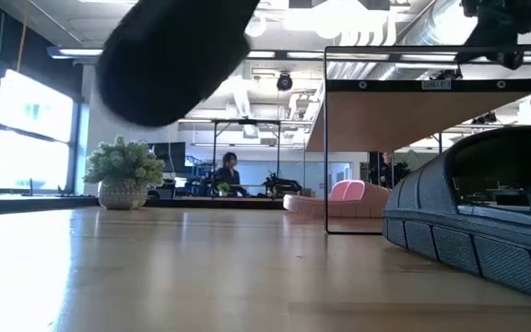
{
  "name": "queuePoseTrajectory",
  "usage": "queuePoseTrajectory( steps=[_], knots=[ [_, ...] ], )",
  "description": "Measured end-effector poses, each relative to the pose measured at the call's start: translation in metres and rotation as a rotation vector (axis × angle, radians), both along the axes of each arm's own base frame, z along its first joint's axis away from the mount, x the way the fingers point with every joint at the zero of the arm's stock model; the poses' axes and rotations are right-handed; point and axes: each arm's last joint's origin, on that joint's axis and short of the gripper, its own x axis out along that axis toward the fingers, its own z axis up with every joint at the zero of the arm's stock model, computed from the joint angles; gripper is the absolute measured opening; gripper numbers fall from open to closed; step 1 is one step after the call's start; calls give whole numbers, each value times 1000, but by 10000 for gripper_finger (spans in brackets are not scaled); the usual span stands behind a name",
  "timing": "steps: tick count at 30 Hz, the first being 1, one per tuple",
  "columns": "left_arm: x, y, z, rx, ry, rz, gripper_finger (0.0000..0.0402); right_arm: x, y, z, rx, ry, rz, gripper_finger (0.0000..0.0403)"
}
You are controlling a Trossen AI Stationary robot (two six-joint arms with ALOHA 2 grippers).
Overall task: Pick and place slides into the shelf
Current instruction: Put the black slipper under the shelf
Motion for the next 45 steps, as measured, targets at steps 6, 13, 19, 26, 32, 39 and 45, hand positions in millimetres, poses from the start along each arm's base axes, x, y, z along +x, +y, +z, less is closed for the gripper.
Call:
queuePoseTrajectory(
  steps=[6, 13, 19, 26, 32, 39, 45],
  knots=[
    [-28, 15, 49, 77, -167, 7, 45, 9, 1, 13, 50, -188, 109, 0],
    [-57, 32, 94, 156, -392, 68, 45, 17, 4, 37, 158, -467, 320, 0],
    [-61, 34, 134, 220, -536, -11, 46, 24, 4, 59, 72, -653, 480, 0],
    [-53, 32, 174, 288, -718, -217, 46, 47, -7, 64, -6, -700, 560, 34],
    [-44, 48, 181, 283, -792, -329, 38, 79, -16, 61, -88, -717, 597, 125],
    [-26, 70, 169, 264, -766, -367, 37, 106, -23, 58, -97, -751, 584, 185],
    [-18, 81, 163, 231, -775, -378, 38, 124, -26, 53, -96, -753, 606, 188]
  ],
)
